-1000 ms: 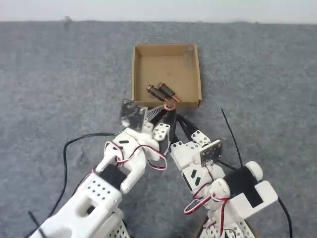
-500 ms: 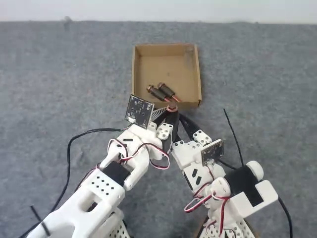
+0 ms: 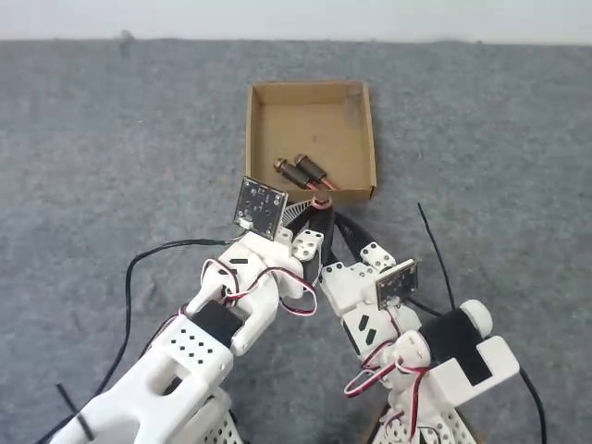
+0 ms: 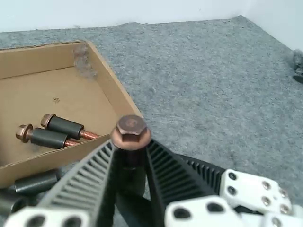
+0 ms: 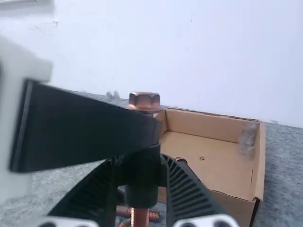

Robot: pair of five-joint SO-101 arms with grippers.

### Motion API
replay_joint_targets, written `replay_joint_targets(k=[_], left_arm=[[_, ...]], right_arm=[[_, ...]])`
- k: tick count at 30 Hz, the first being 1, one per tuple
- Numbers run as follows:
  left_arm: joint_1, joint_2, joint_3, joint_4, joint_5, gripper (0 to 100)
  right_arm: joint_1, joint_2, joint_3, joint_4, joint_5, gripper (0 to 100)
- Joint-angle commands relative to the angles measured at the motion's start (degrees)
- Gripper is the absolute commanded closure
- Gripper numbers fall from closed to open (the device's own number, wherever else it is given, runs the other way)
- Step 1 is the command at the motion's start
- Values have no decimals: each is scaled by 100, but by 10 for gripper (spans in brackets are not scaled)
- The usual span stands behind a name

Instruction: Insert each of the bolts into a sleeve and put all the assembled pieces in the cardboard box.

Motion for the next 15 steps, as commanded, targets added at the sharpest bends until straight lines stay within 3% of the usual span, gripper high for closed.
replay_joint_targets(k=[1, 4, 15], left_arm=[[79, -62, -224, 44, 132, 887], [79, -79, -180, 44, 404, 874], [62, -88, -171, 44, 387, 870]], right_arm=[[136, -31, 114, -163, -18, 993], [136, -31, 114, -163, -18, 993], [136, -22, 114, -163, -18, 993]])
